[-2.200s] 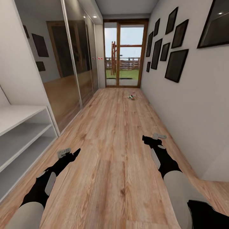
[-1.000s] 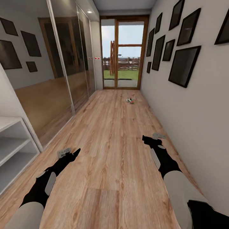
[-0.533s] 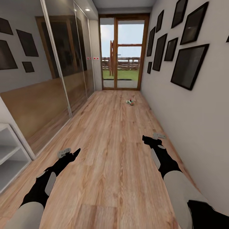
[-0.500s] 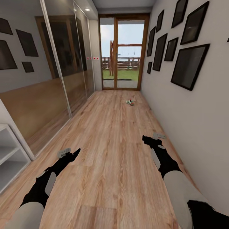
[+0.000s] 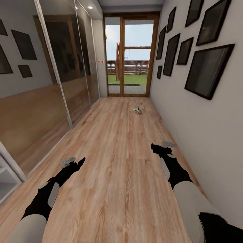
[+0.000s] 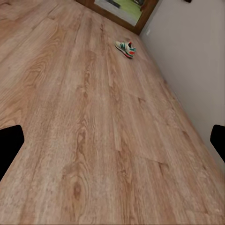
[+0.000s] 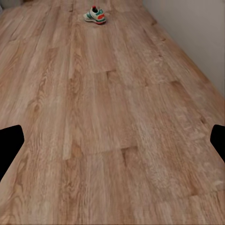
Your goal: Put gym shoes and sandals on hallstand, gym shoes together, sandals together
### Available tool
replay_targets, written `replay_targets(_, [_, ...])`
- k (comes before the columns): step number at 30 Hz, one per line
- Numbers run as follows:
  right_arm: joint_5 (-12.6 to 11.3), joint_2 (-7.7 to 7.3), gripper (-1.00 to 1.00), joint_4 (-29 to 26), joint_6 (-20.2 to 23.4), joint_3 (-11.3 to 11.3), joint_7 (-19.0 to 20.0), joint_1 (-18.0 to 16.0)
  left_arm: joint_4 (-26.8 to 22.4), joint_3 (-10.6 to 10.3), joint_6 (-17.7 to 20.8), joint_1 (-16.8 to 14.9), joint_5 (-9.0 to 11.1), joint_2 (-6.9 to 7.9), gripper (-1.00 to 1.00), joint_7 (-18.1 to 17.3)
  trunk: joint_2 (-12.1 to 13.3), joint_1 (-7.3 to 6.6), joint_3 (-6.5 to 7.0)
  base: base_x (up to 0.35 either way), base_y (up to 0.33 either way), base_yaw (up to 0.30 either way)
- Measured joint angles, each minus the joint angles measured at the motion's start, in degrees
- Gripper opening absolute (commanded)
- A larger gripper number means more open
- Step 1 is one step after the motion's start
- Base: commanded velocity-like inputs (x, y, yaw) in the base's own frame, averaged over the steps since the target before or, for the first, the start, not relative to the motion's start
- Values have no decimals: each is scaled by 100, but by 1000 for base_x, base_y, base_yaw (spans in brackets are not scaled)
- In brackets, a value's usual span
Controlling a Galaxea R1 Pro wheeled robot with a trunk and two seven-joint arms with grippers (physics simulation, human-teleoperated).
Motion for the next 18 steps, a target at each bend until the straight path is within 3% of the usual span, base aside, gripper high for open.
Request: replay_targets(18, [0, 1, 100, 0, 0, 1, 0, 1, 1, 0, 0, 2, 7, 0, 100, 0, 0, 0, 0, 349, -66, 0])
